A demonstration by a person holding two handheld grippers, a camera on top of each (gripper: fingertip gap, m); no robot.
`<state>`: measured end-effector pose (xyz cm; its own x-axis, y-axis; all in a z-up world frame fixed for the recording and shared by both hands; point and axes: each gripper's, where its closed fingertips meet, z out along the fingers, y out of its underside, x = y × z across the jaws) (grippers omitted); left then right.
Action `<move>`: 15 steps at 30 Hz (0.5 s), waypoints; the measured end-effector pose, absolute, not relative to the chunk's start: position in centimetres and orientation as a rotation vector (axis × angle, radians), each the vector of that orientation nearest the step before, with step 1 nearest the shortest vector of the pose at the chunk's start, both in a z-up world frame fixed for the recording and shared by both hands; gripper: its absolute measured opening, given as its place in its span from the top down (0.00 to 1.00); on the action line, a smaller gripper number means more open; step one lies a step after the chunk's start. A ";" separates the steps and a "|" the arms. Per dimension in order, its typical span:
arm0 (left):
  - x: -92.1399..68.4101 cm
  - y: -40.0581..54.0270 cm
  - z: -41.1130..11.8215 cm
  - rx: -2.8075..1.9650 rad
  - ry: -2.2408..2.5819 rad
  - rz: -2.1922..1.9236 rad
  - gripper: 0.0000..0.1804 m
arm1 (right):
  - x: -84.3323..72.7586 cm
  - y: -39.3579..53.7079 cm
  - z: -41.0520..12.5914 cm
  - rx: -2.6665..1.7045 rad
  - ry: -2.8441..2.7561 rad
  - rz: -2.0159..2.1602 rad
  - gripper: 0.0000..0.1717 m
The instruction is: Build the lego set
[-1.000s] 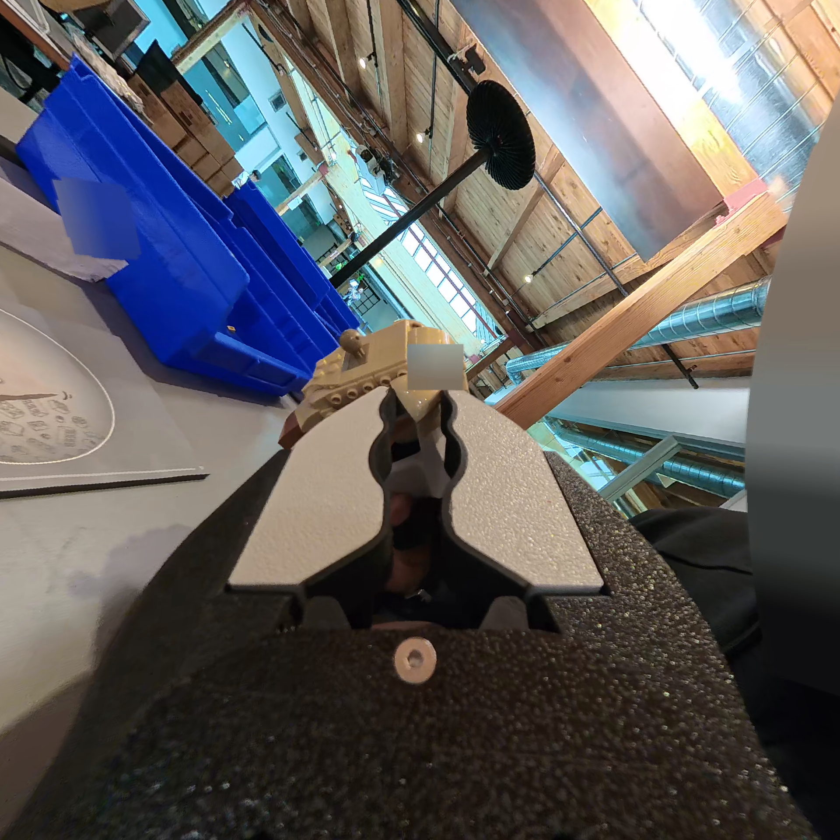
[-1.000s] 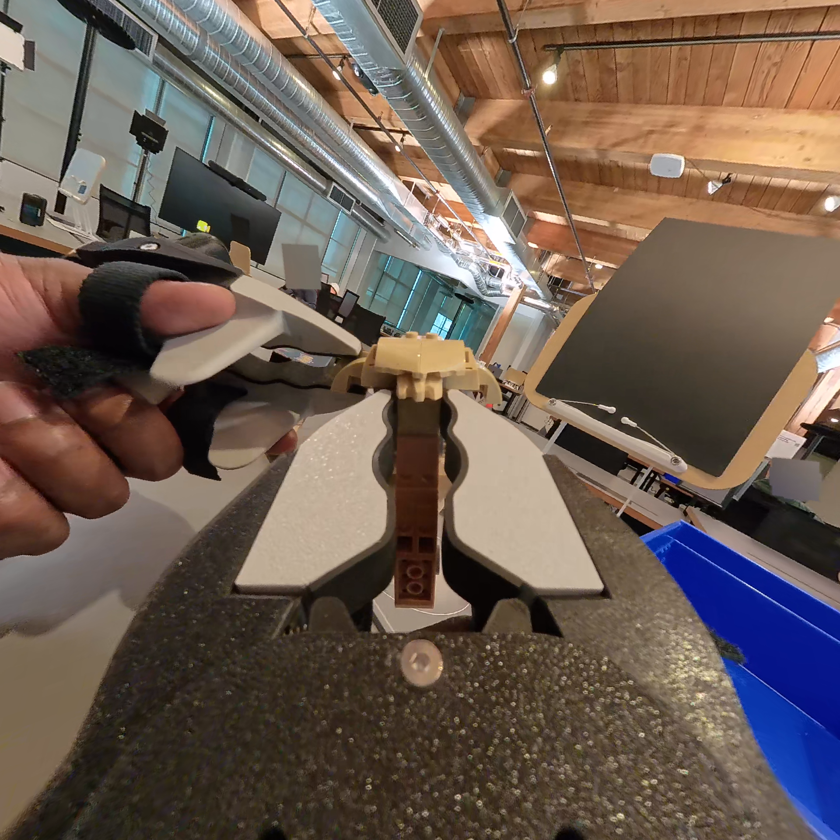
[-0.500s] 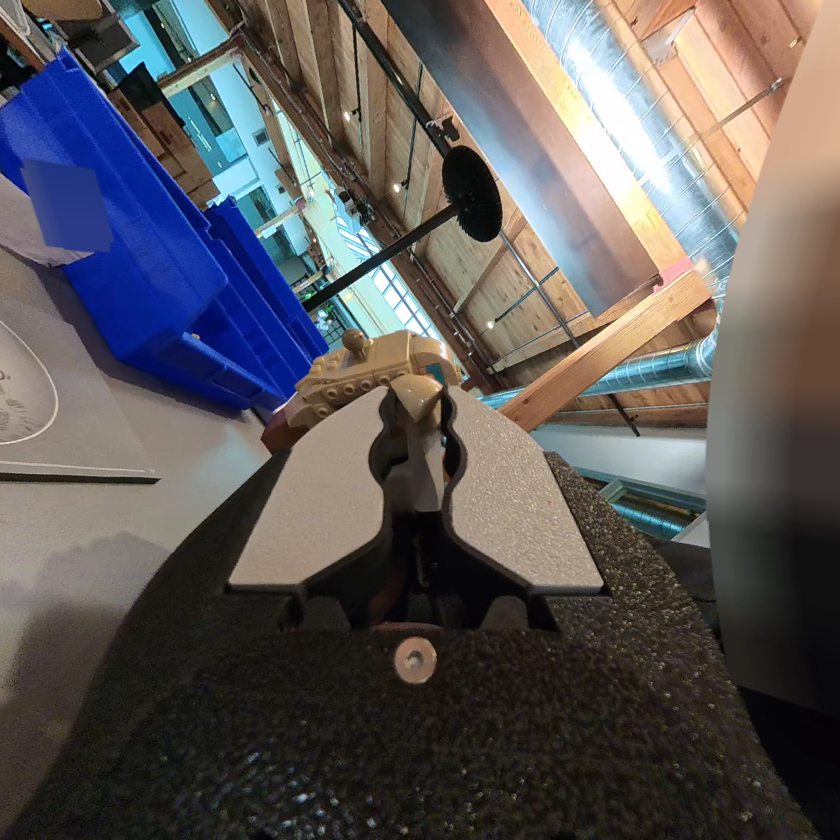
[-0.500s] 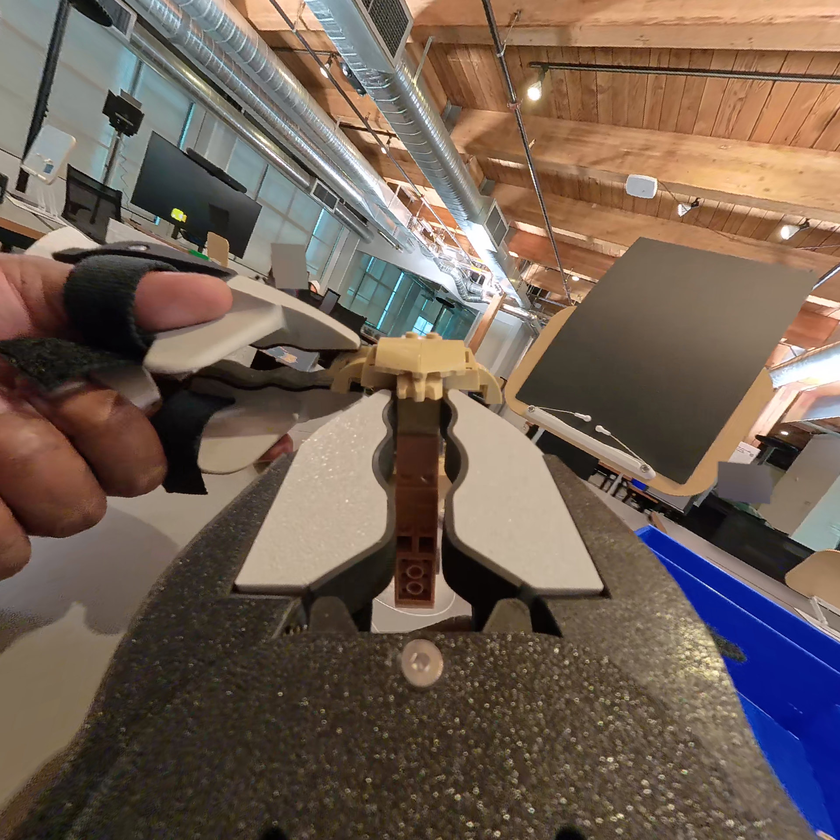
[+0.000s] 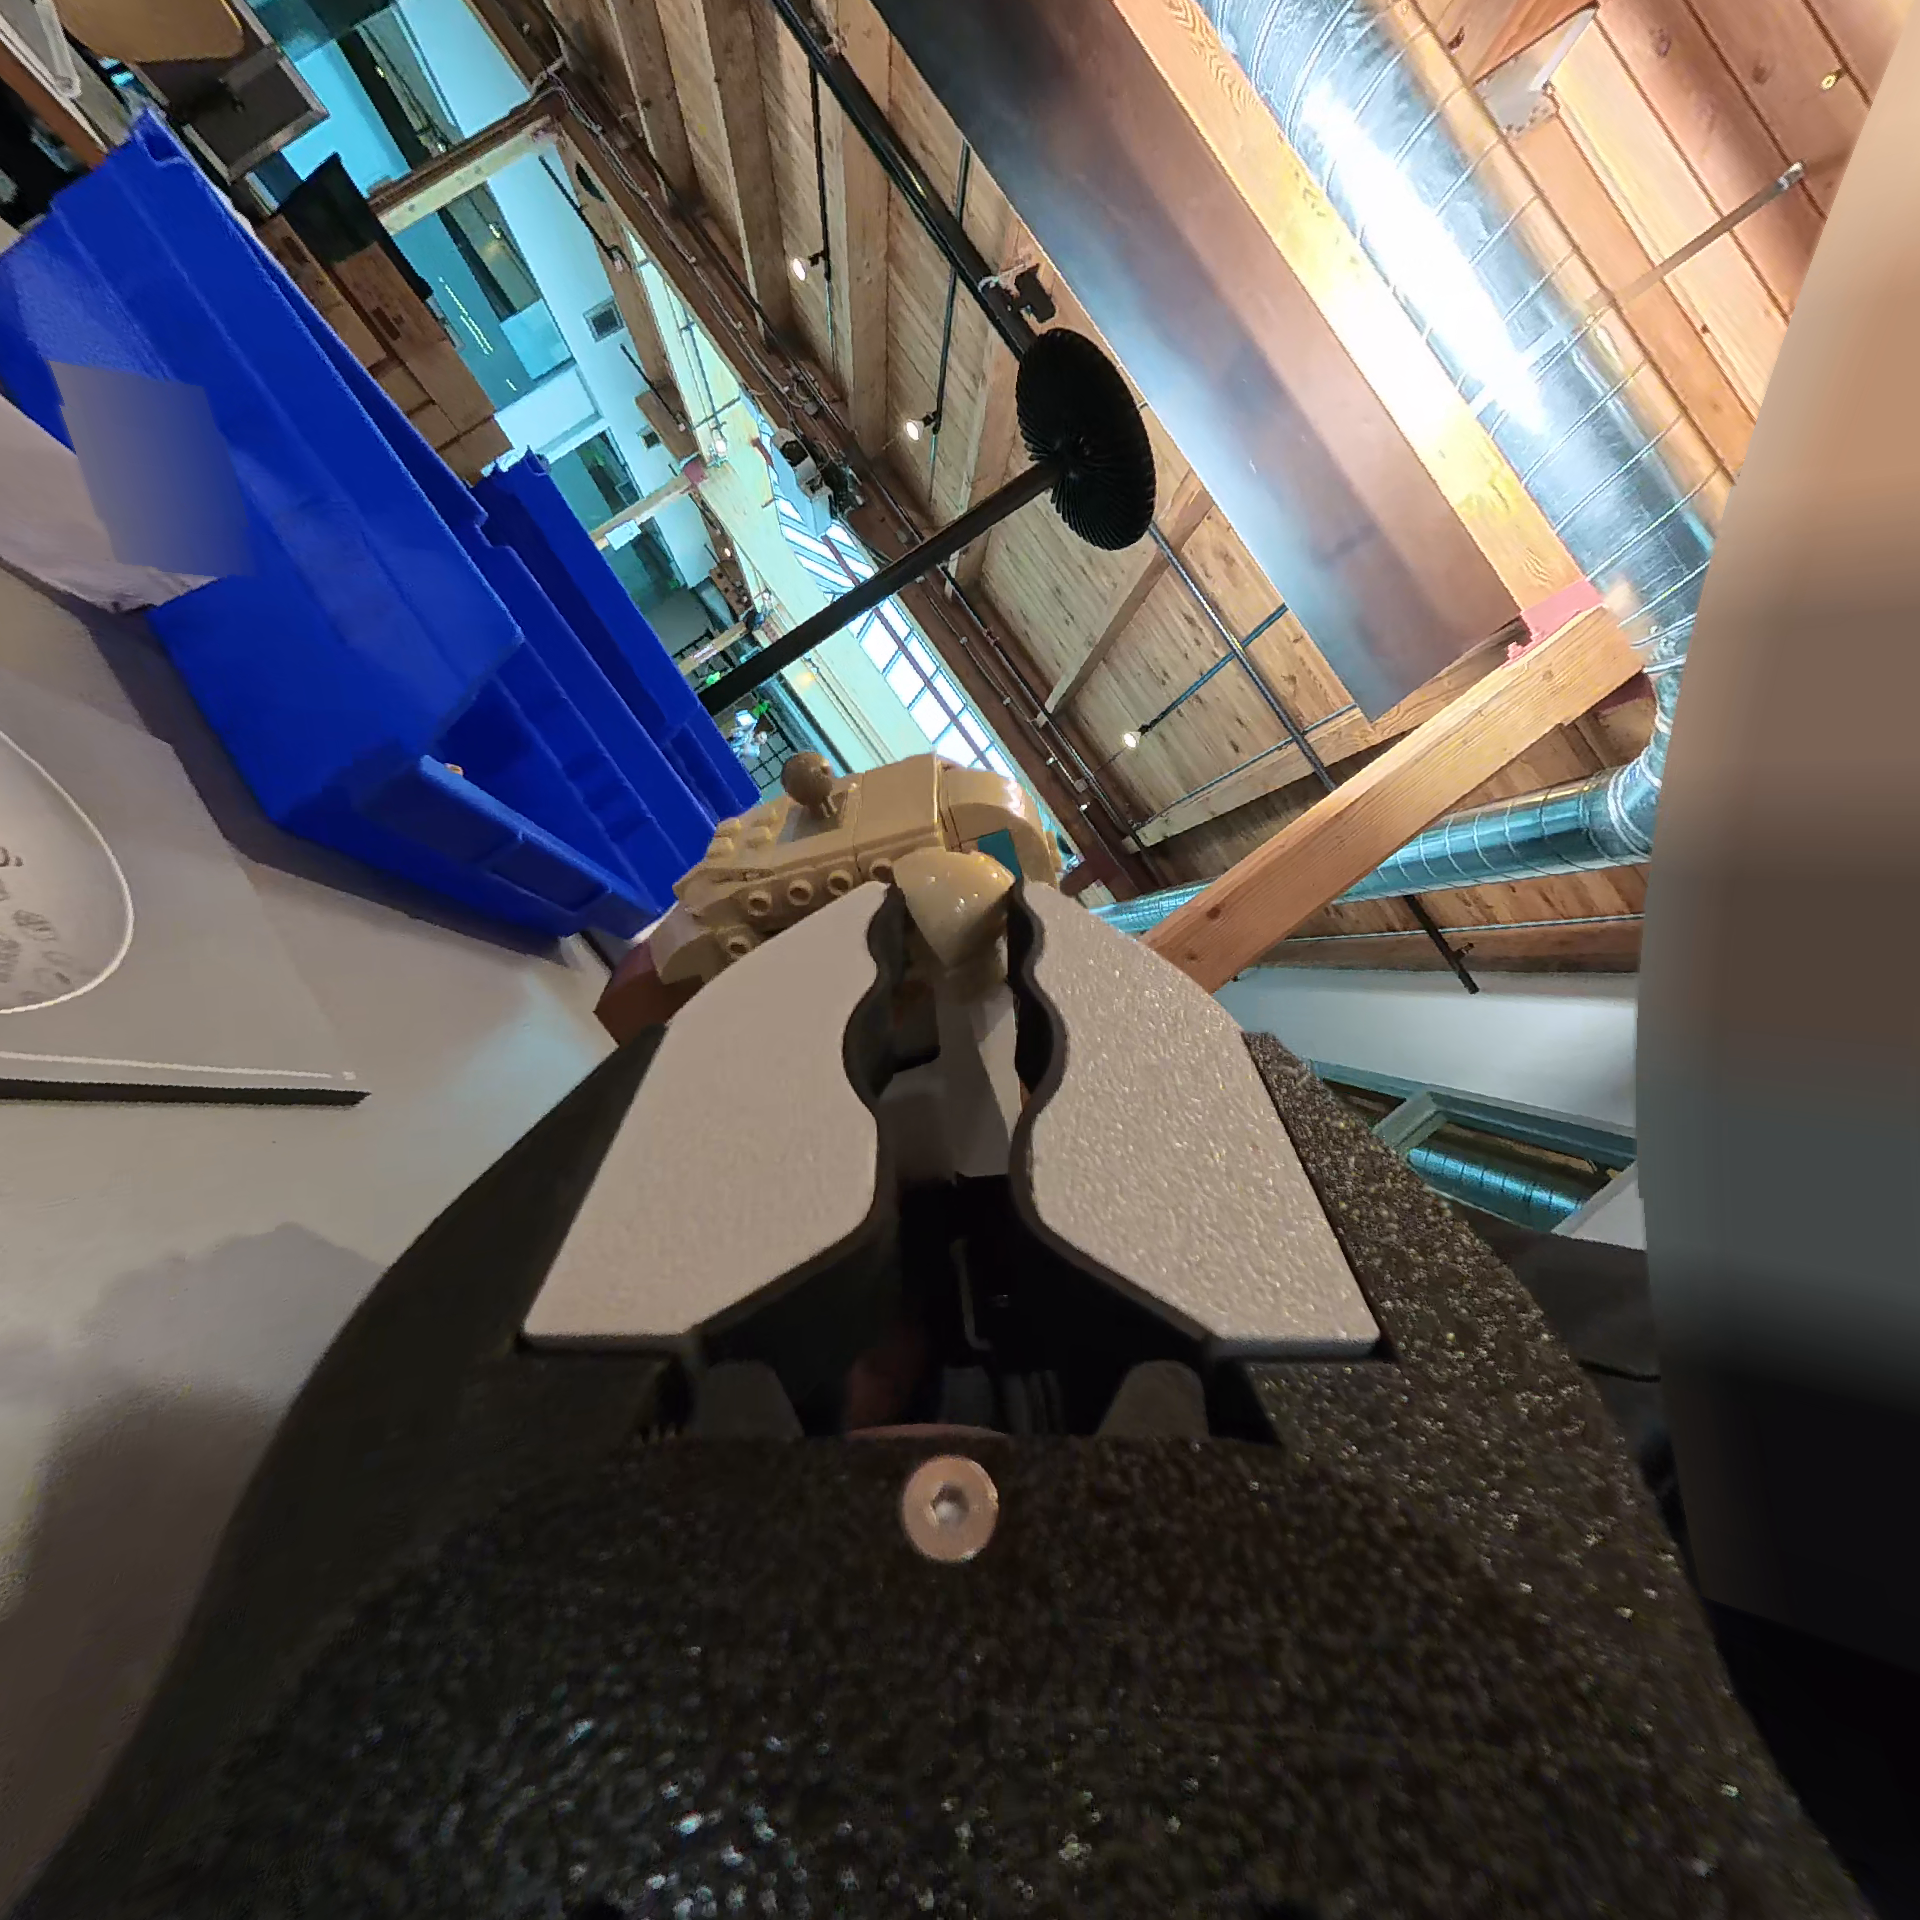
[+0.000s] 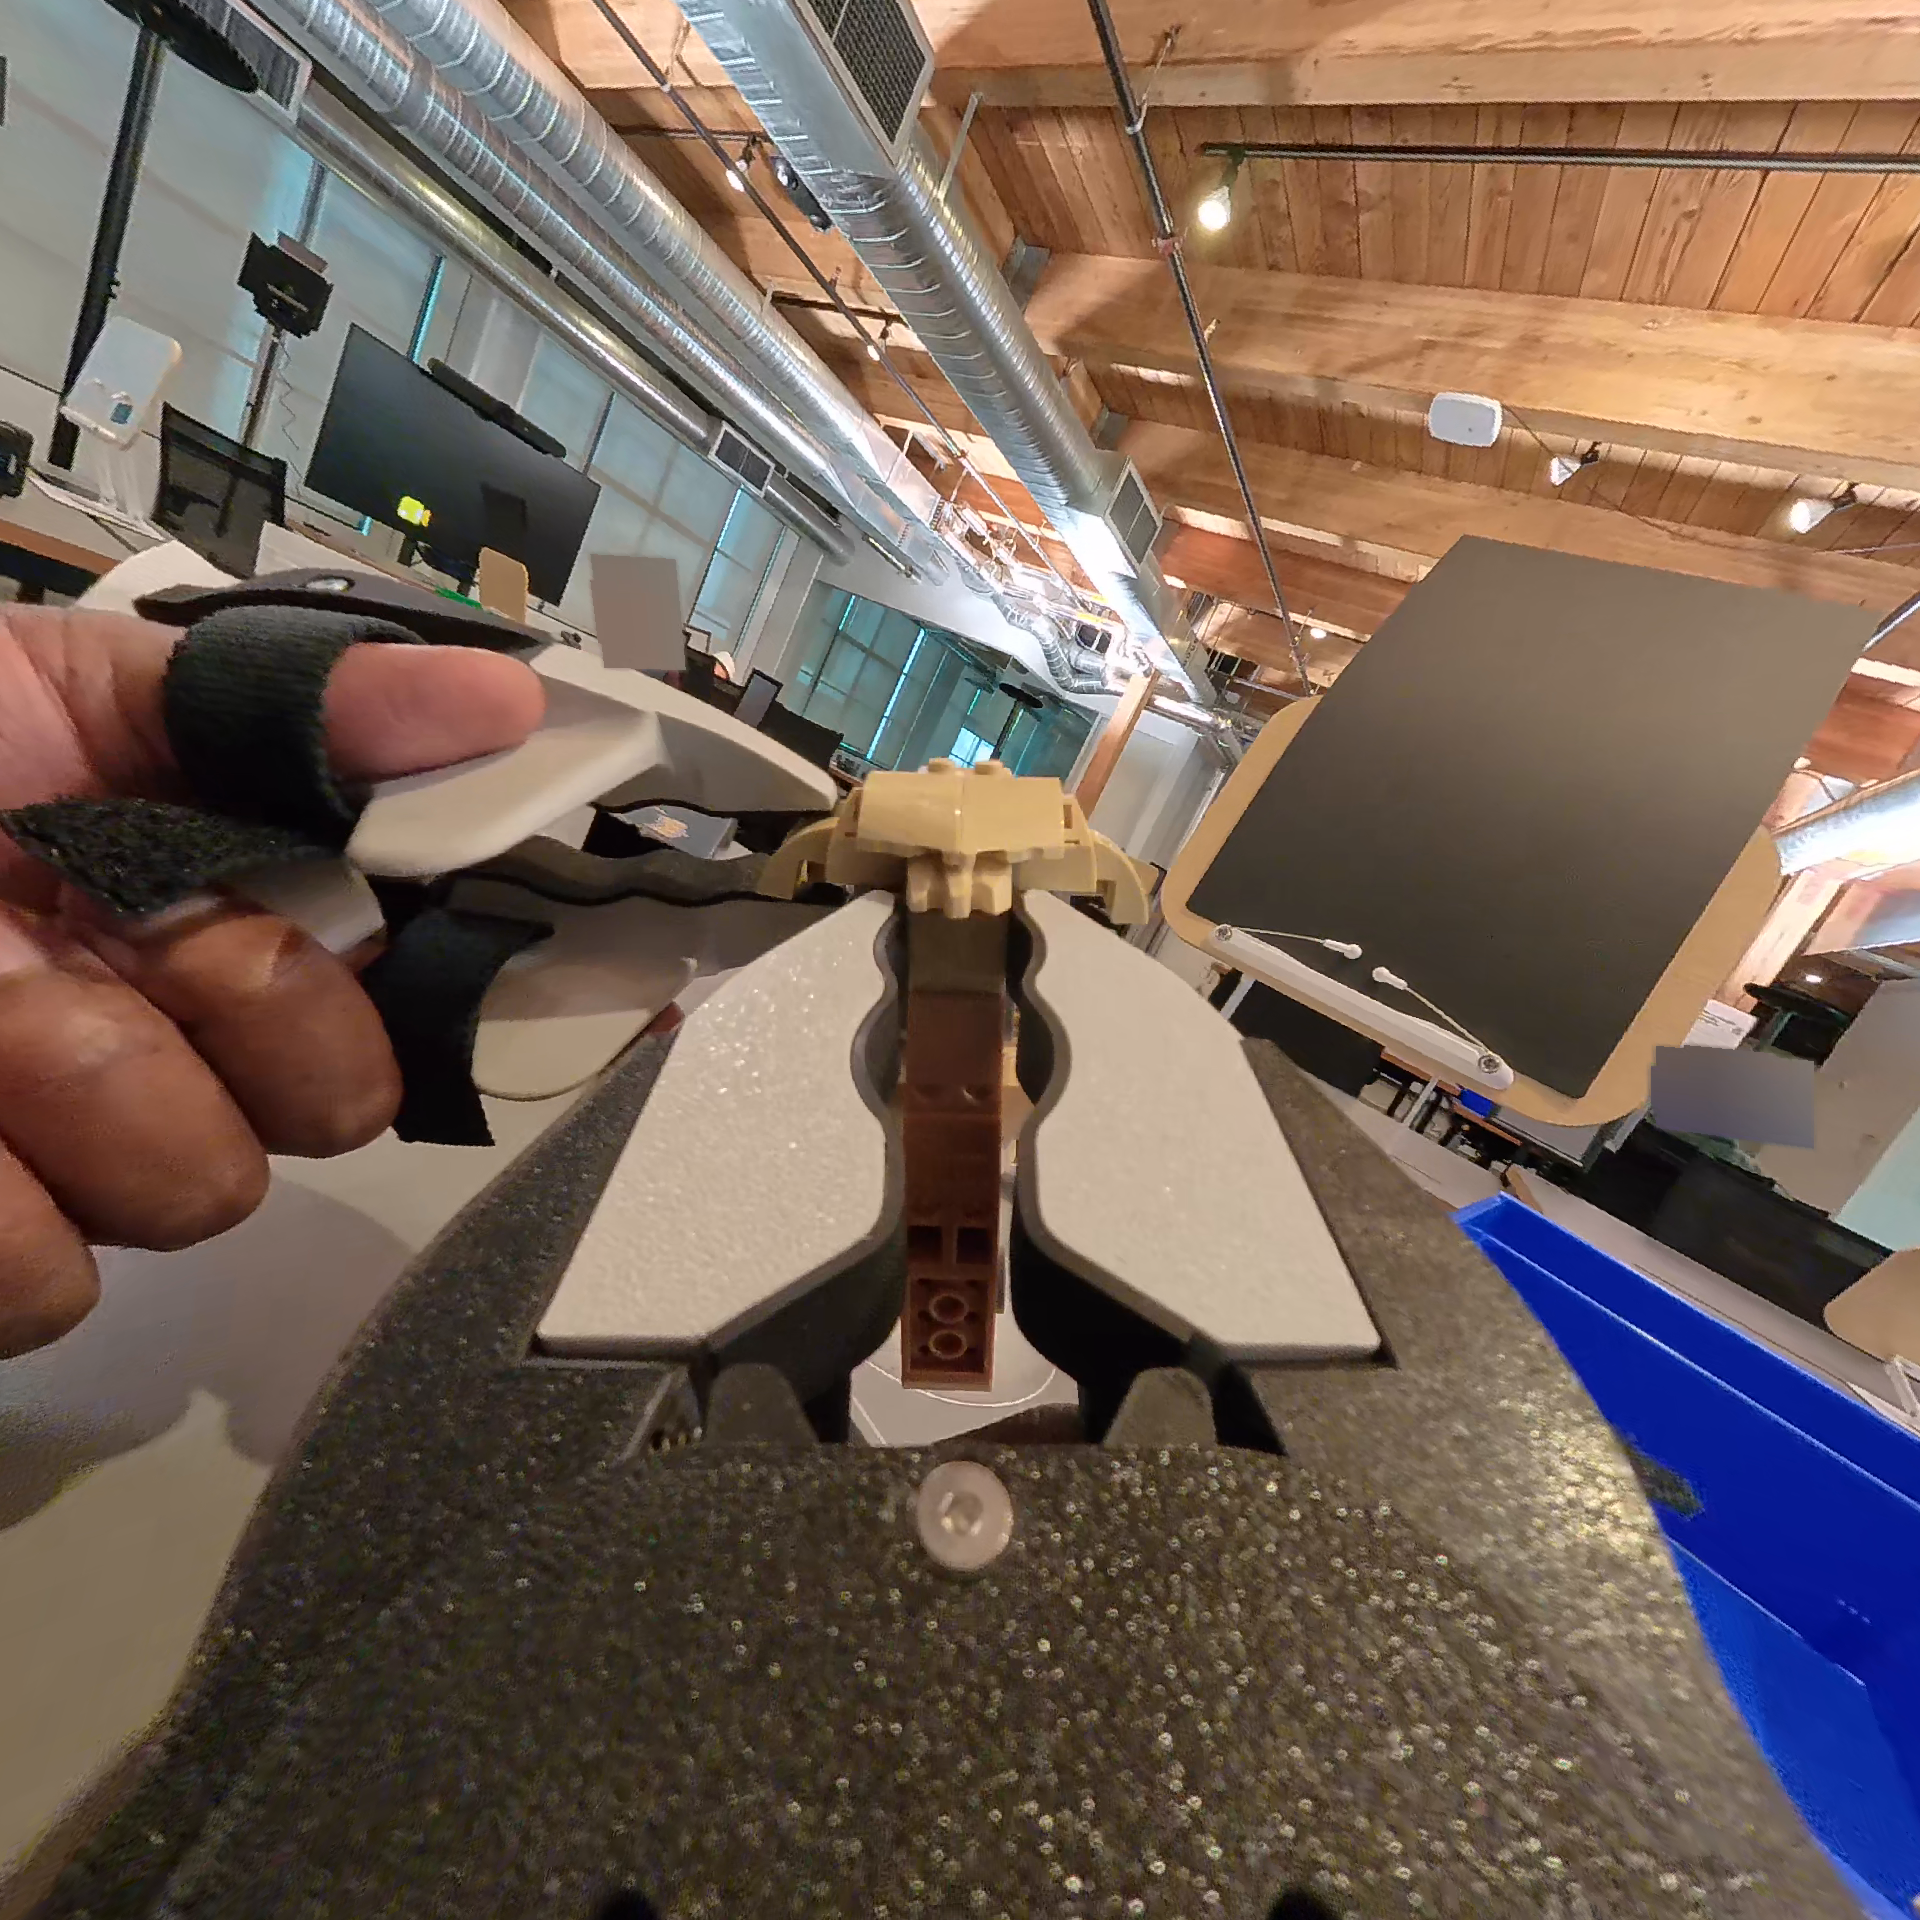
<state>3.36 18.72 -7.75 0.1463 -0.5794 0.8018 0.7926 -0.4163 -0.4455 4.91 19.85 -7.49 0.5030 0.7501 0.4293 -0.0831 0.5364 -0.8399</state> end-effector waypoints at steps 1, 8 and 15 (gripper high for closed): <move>3.4 18.7 -7.8 -1.299 -0.228 -1.541 0.90 | 4.9 19.9 -7.5 -0.865 -0.909 0.596 0.90; 3.6 18.4 -7.9 -1.396 -0.124 -1.541 0.90 | 5.0 19.7 -7.4 -0.849 -0.928 0.647 0.90; 3.8 18.2 -7.9 -1.442 -0.086 -1.557 0.90 | 5.1 19.5 -7.4 -0.839 -0.941 0.658 0.90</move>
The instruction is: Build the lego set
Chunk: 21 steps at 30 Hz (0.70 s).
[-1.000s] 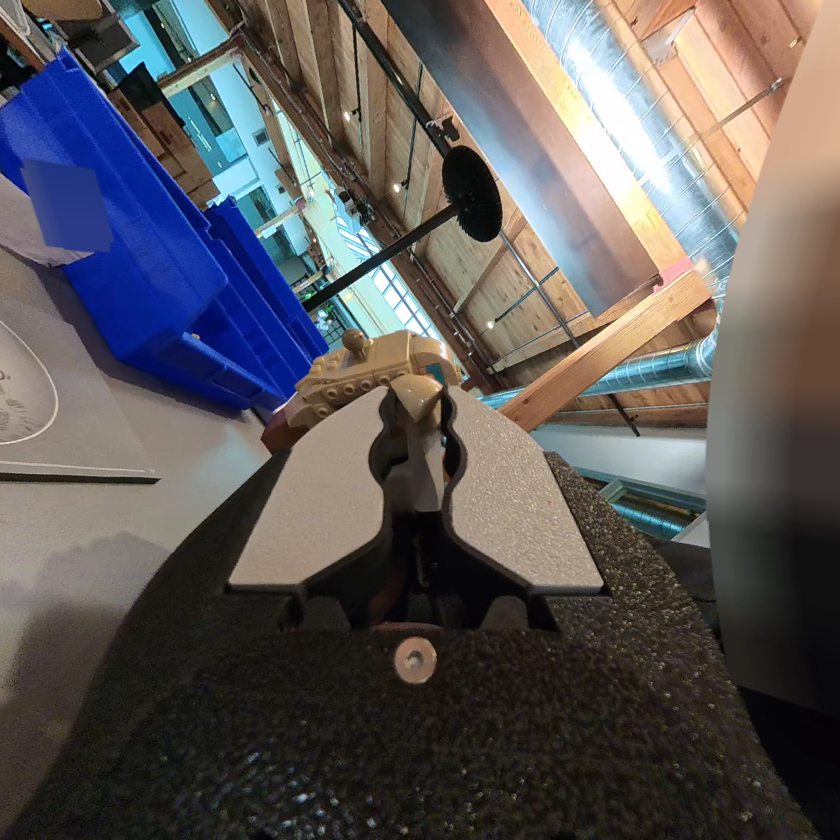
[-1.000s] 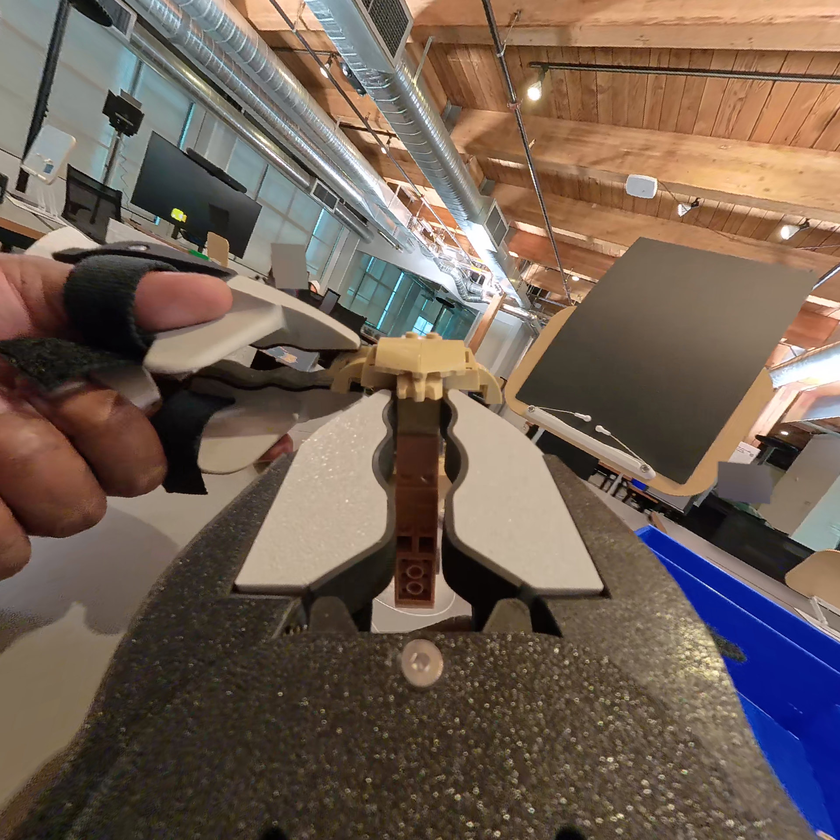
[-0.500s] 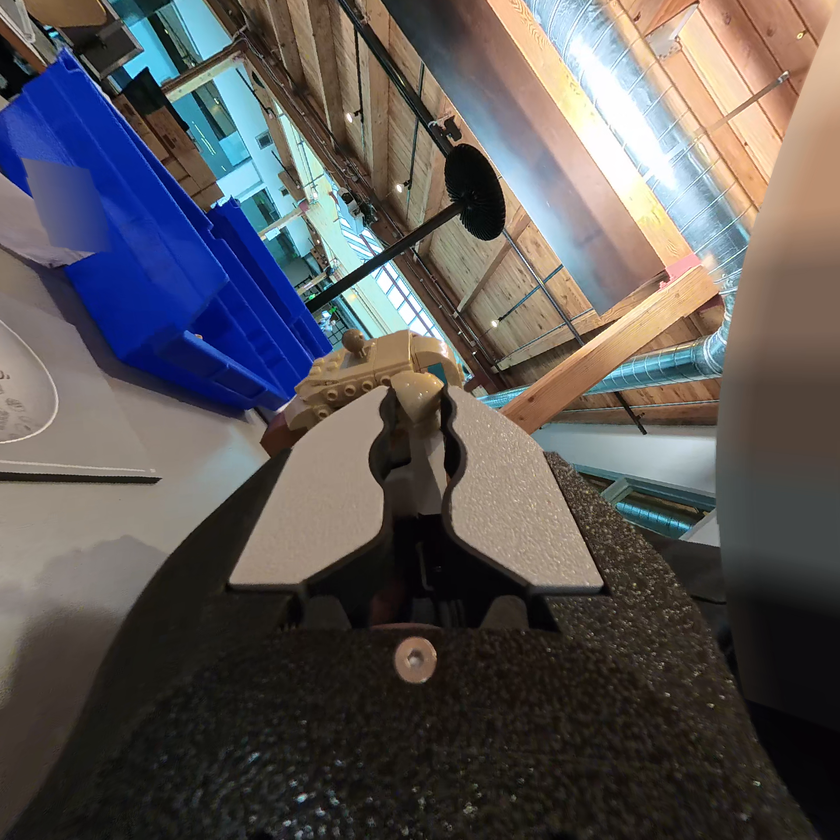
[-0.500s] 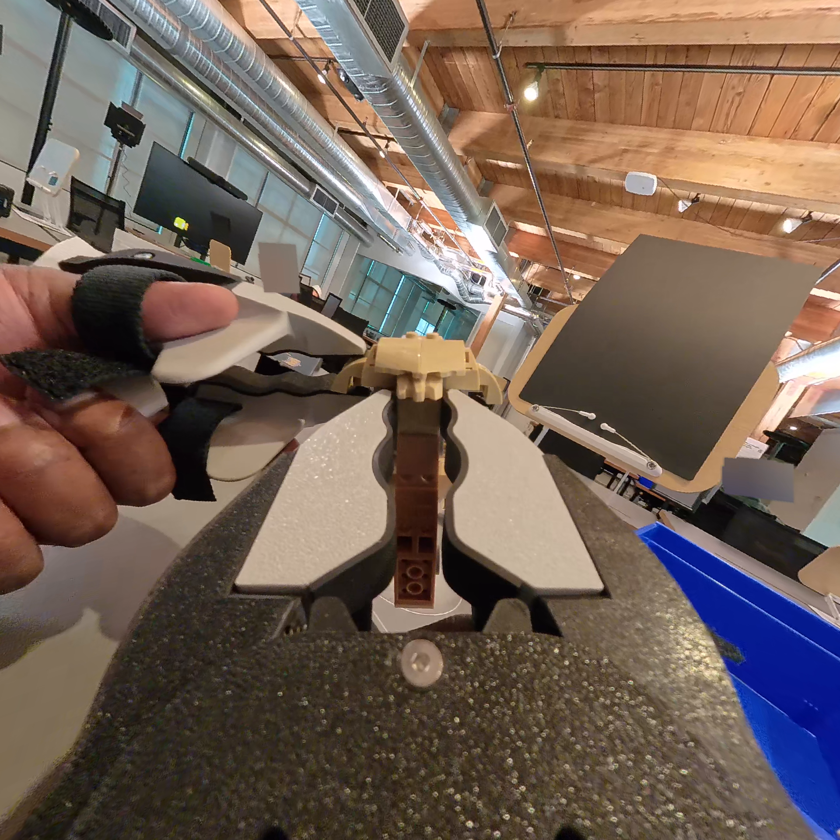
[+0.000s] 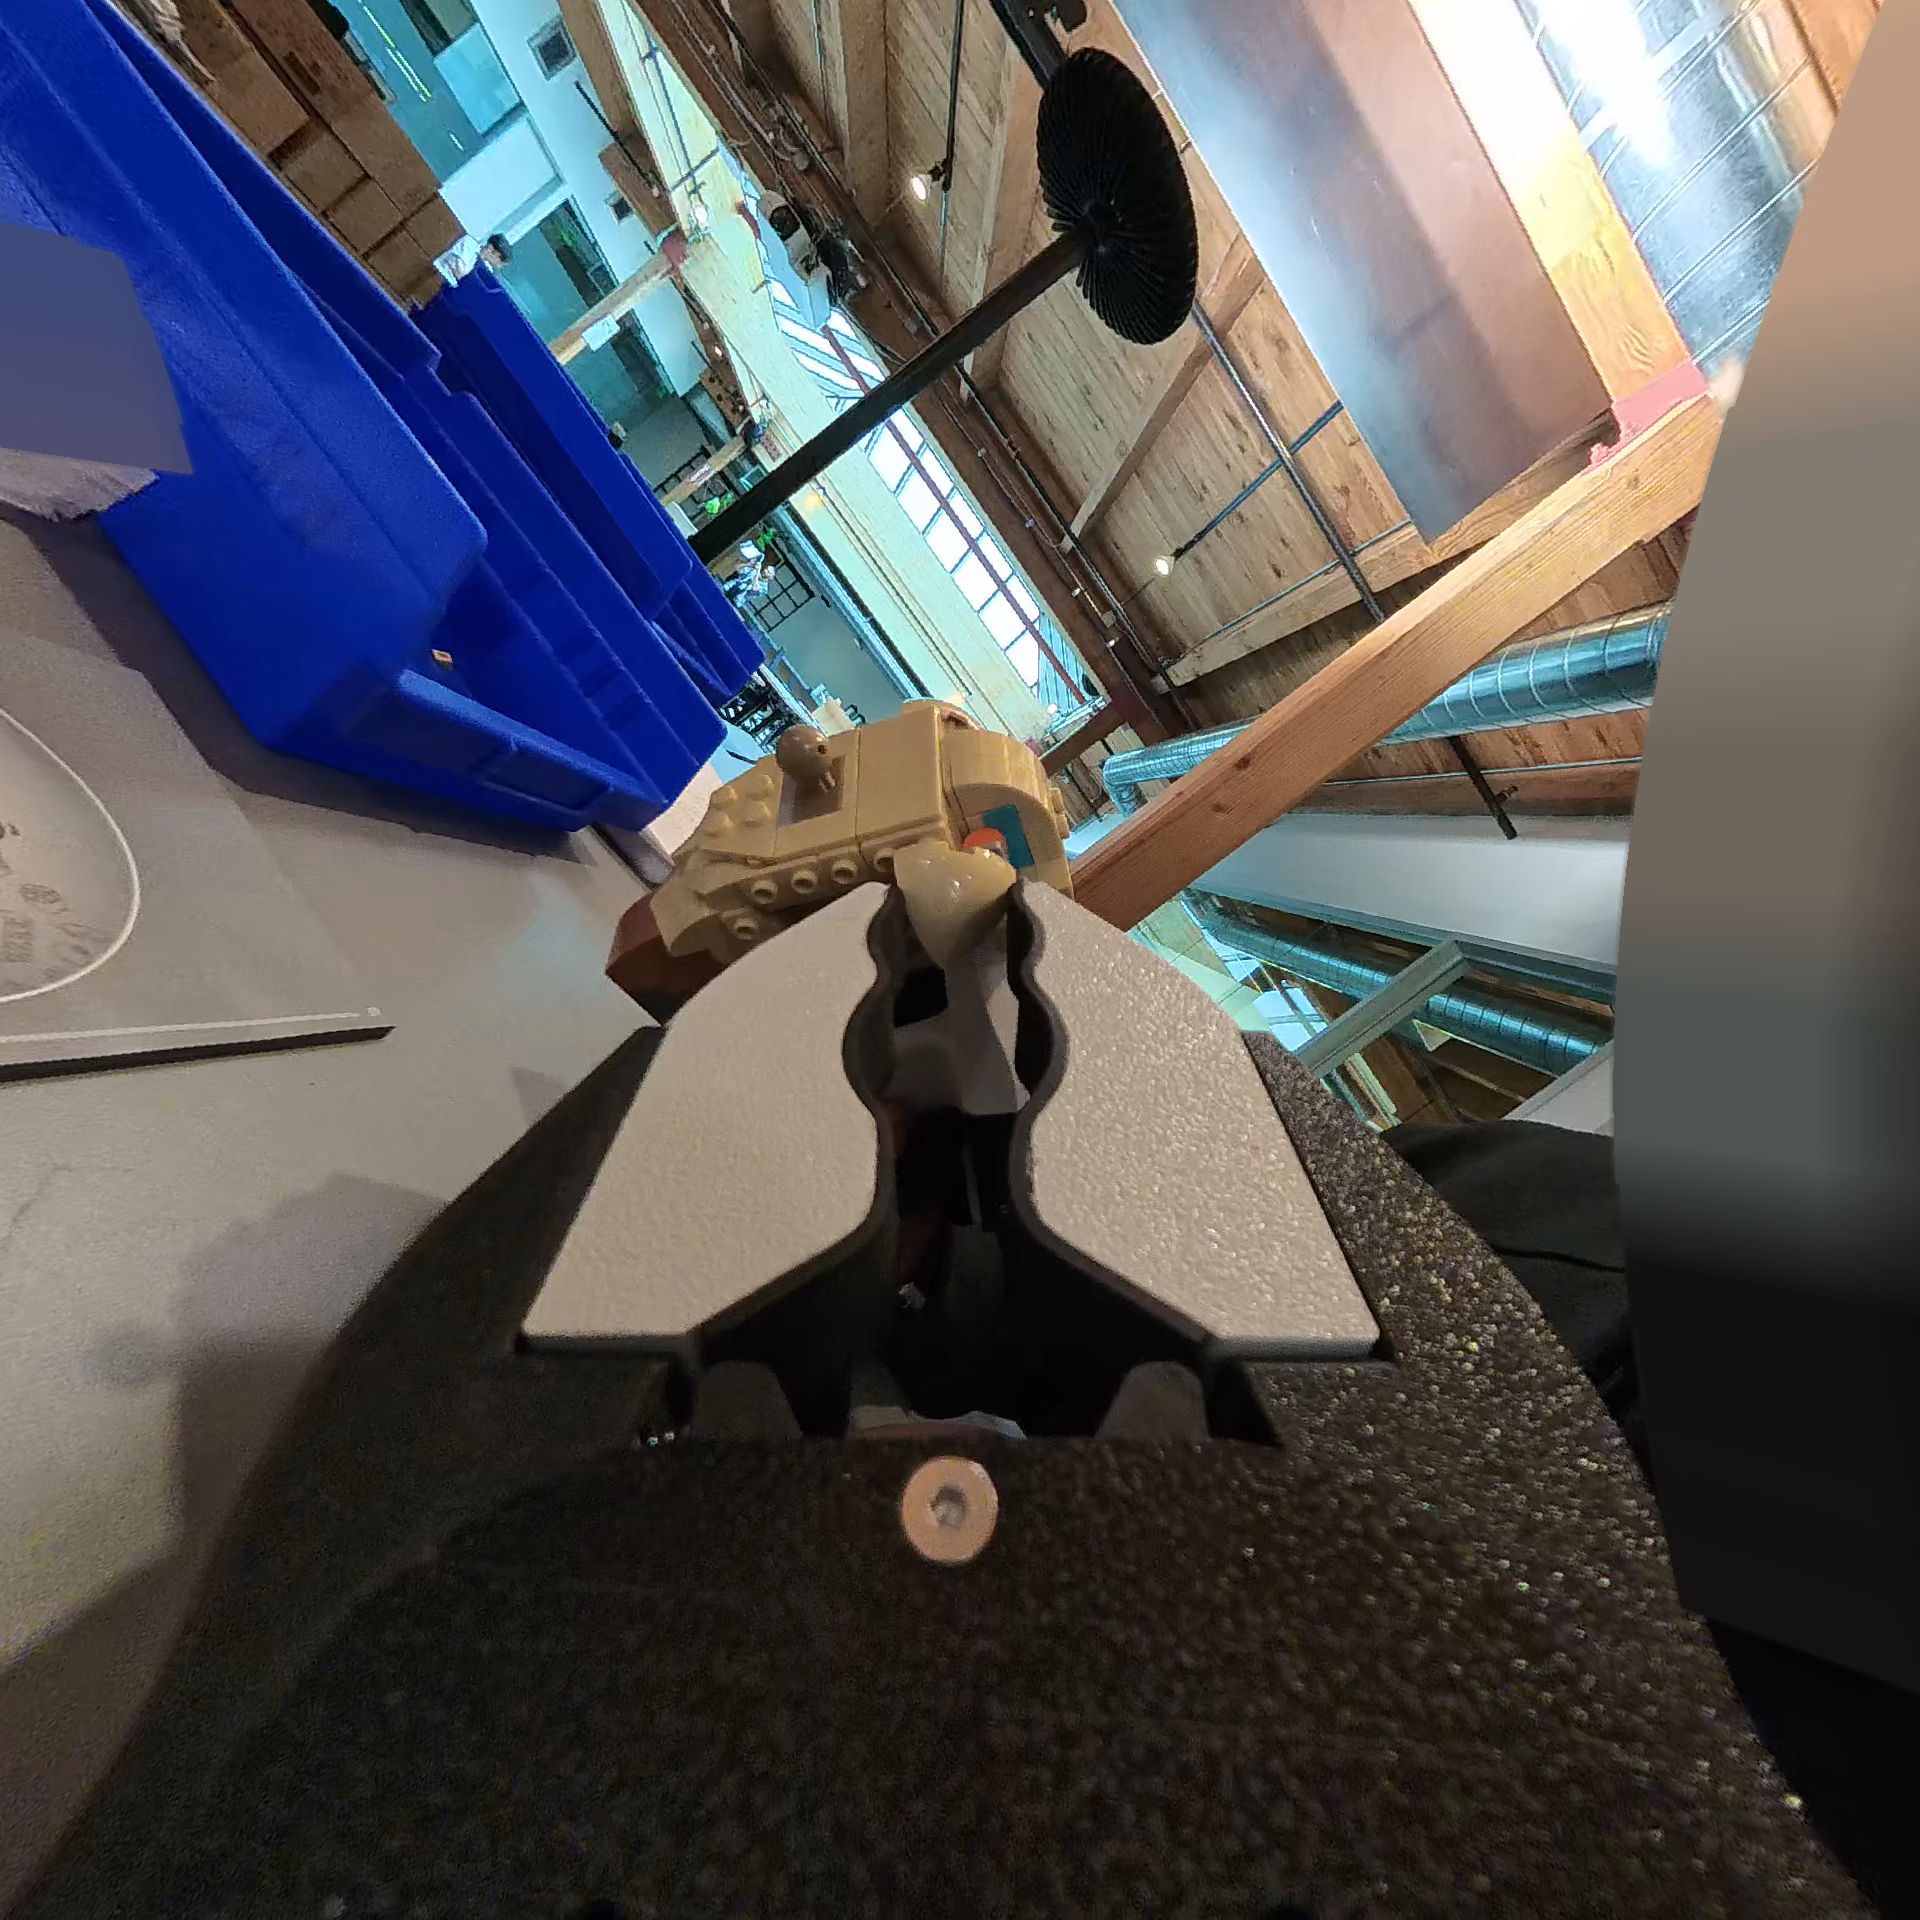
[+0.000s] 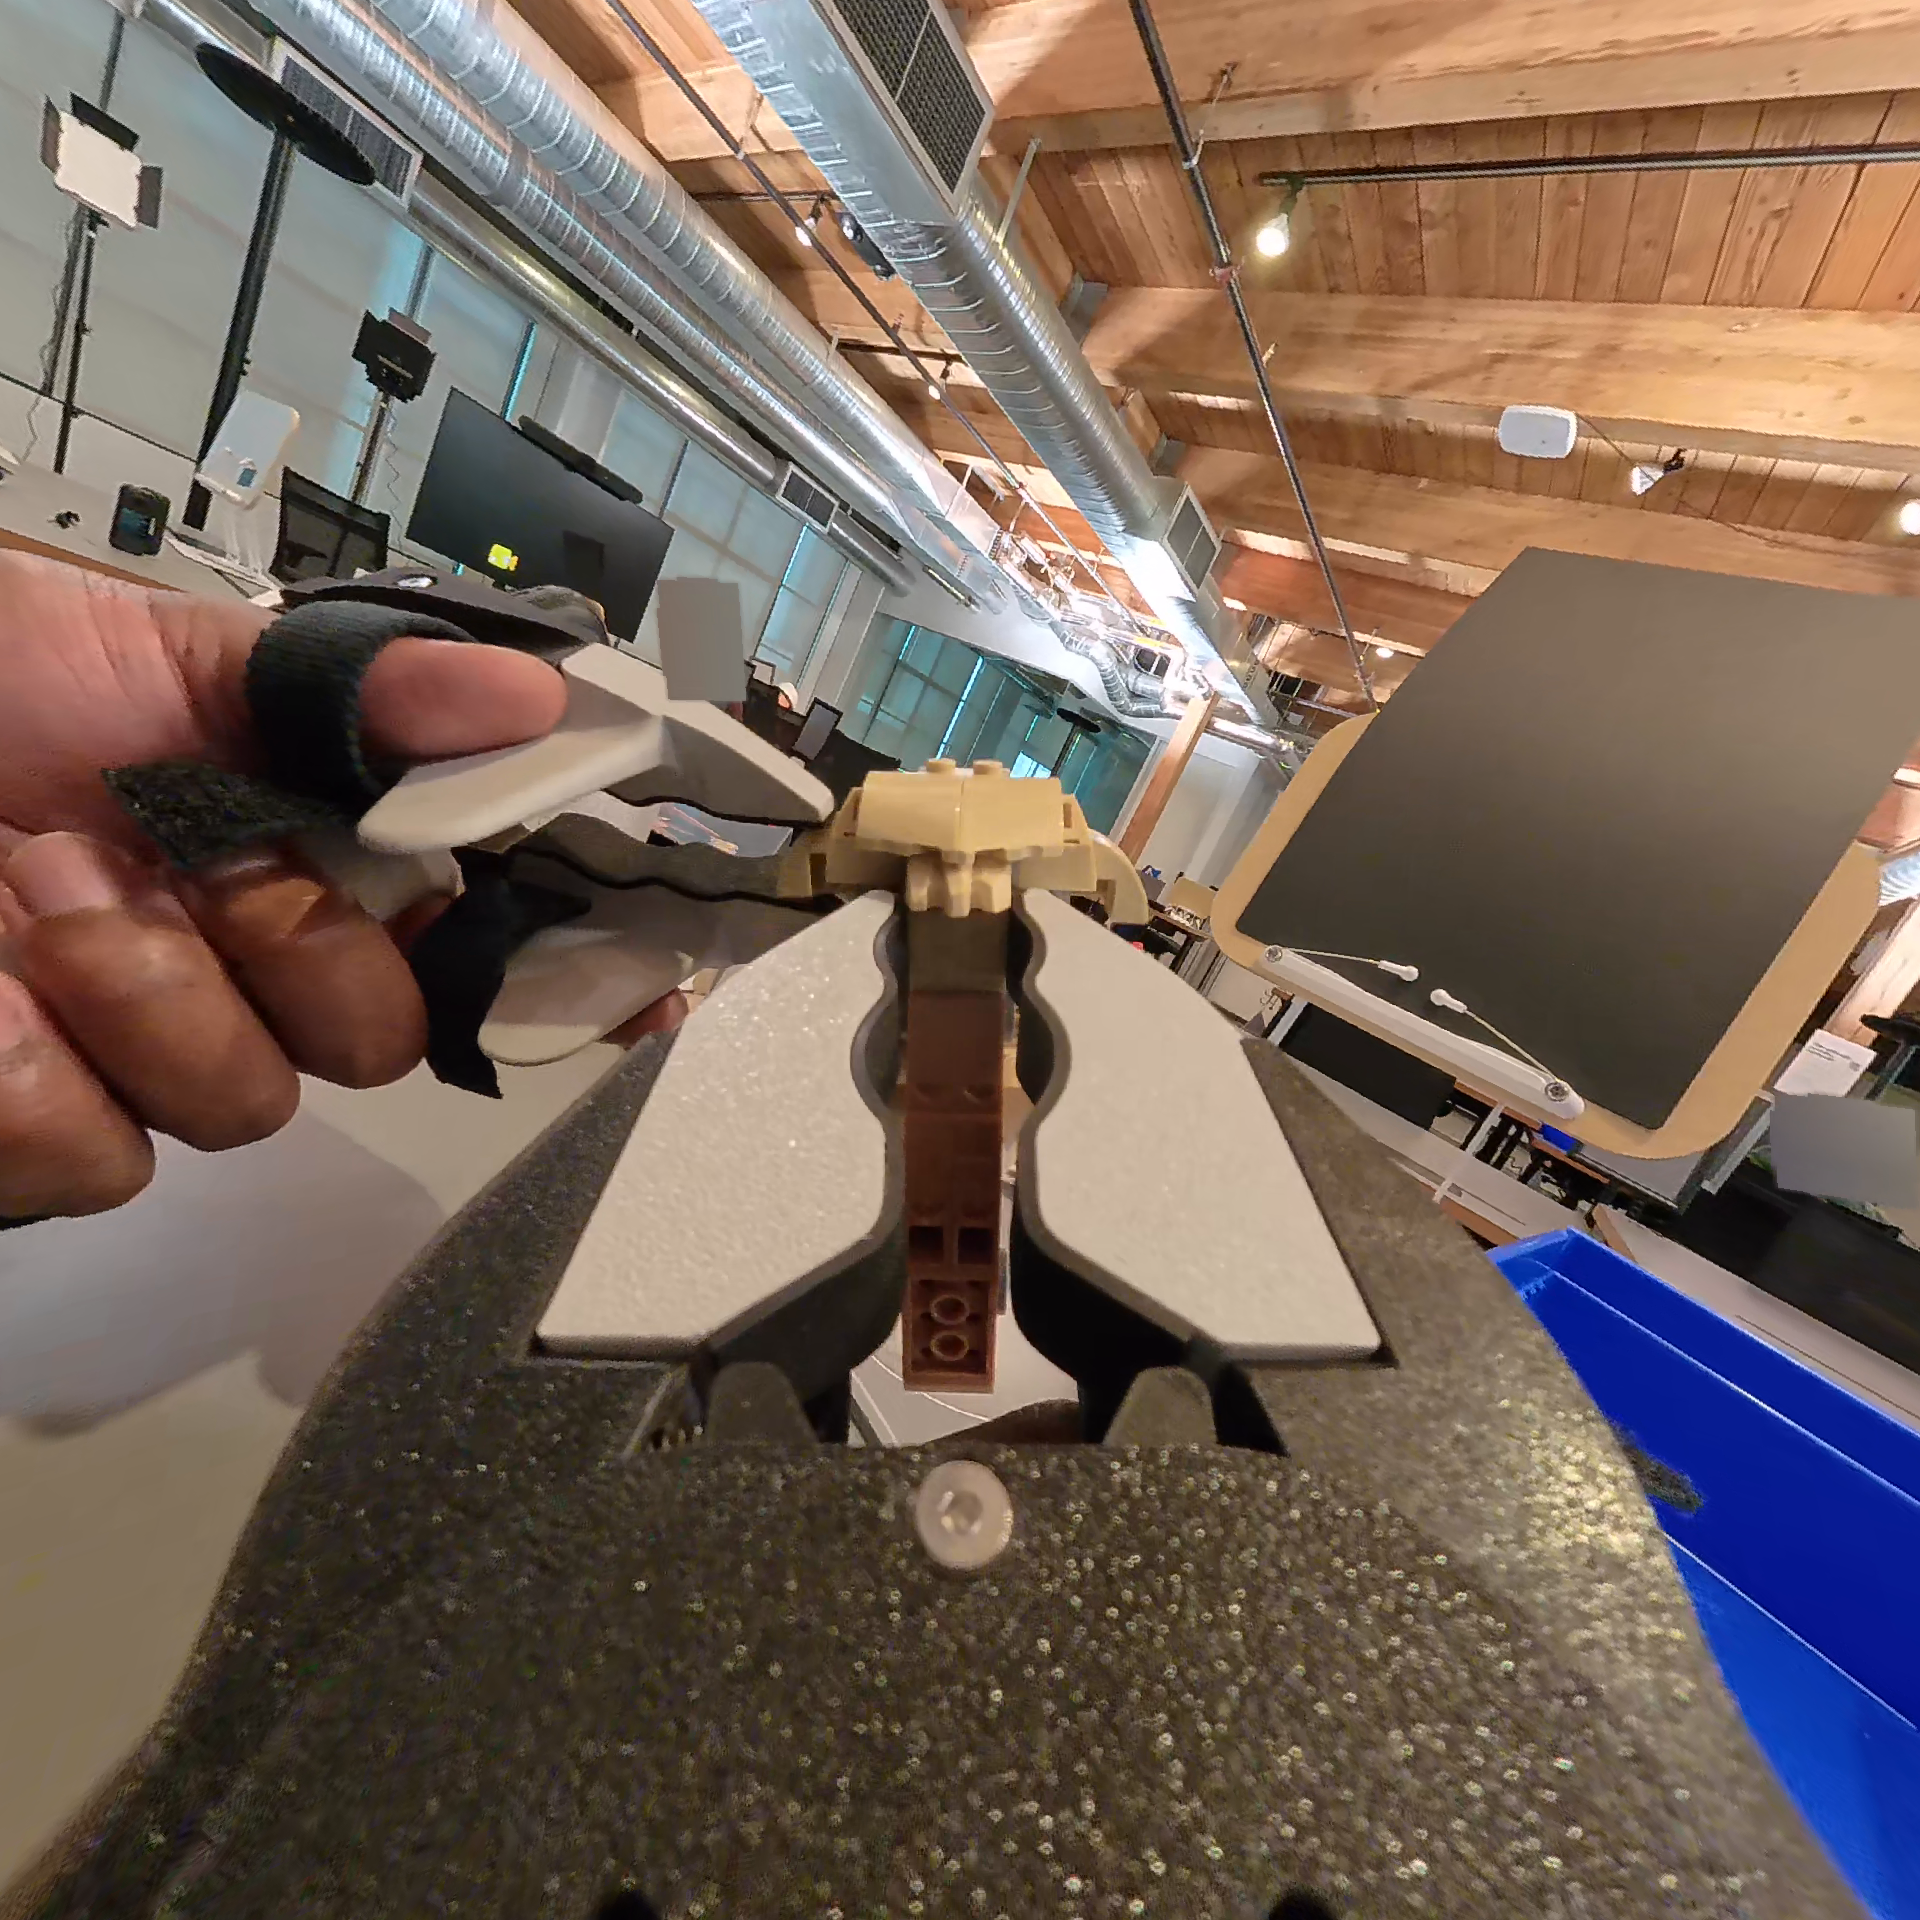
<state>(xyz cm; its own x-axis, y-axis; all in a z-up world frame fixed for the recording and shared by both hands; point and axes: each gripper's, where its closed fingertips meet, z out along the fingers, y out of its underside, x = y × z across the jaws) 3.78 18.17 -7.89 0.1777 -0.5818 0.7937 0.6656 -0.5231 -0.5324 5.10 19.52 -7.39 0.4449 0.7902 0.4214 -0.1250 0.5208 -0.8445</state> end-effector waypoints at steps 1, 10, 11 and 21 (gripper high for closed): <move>3.8 18.2 -7.9 -1.444 -0.091 -1.558 0.90 | 5.1 19.5 -7.4 -0.842 -0.943 0.658 0.90; 3.4 18.7 -9.3 -1.493 -0.113 -1.540 0.90 | 4.6 20.1 -8.8 -0.924 -0.979 0.697 0.90; 3.3 18.8 -9.5 -1.505 -0.108 -1.533 0.90 | 4.5 20.2 -9.0 -0.930 -0.988 0.698 0.90; 3.4 18.9 -10.7 -1.585 -0.015 -1.582 0.91 | 4.5 20.4 -9.8 -0.885 -1.103 0.664 0.90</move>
<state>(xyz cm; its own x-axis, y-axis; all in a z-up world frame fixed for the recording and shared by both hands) 3.44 18.95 -10.67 0.1919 -0.5465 0.8152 0.5621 -0.6197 -0.5477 4.49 20.42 -9.77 0.3268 0.8215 0.4673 -0.0279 0.5026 -0.8640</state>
